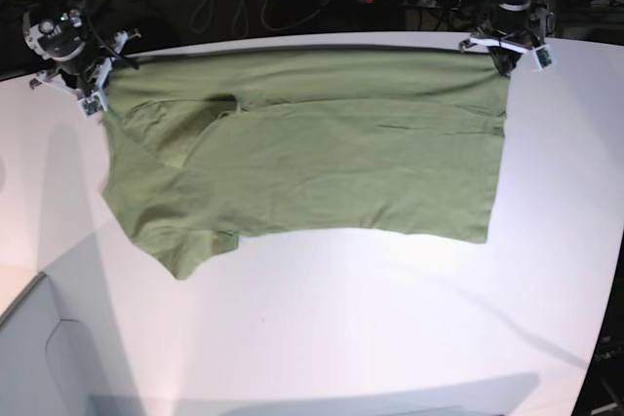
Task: Fold the T-shirt properly
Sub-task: 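Lift and pull the shoulder edge back, then open both grippers, then move both grippers down onto the shirt's side edges near the sleeves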
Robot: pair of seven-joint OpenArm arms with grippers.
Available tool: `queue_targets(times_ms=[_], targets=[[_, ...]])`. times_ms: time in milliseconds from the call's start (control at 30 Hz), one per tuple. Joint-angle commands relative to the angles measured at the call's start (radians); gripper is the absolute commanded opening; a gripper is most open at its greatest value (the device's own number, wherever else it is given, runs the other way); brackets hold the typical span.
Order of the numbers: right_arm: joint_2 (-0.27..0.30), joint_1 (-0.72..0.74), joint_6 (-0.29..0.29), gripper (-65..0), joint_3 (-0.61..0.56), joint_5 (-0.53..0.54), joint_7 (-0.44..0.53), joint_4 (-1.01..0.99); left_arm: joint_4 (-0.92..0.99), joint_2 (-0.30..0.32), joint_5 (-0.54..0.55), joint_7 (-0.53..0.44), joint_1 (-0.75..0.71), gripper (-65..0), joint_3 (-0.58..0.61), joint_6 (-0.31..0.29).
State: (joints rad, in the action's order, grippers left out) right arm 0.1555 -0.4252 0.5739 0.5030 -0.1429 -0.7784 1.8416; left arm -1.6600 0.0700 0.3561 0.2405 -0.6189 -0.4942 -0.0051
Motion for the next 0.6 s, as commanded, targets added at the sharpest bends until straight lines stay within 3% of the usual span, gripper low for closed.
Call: queue_targets(times_ms=[0,200,367,467,567], targets=[[0.014,-0.010,0.008,-64.5,0.007,-0.001,0.014,0.016,-0.015,0.009,-0.002,0.004,-0.023,-65.0,-0.005,0.004],[0.014,-0.019,0.008,-63.7,0.006,-0.001,0.014,0.016,-0.015,0.009,-0.002,0.006,-0.028,-65.0,-0.008,0.006],[0.014,-0.019,0.008,-48.1,0.007,-0.001,0.014,0.016,-0.016,0.009,-0.001,0.006,-0.042,-63.7,-0.008,0.009],[0.014,-0.019,0.010,-36.7,0.010,-0.001,0.015,0.017,-0.027,0.007,-0.001,0.006,-0.042,-49.6,-0.007,0.012],[0.014,-0.019,0.010,-30.5,0.013,-0.001,0.015,0.037,-0.068,0.006,0.001,0.006,-0.063,-39.9,-0.007,0.012]])
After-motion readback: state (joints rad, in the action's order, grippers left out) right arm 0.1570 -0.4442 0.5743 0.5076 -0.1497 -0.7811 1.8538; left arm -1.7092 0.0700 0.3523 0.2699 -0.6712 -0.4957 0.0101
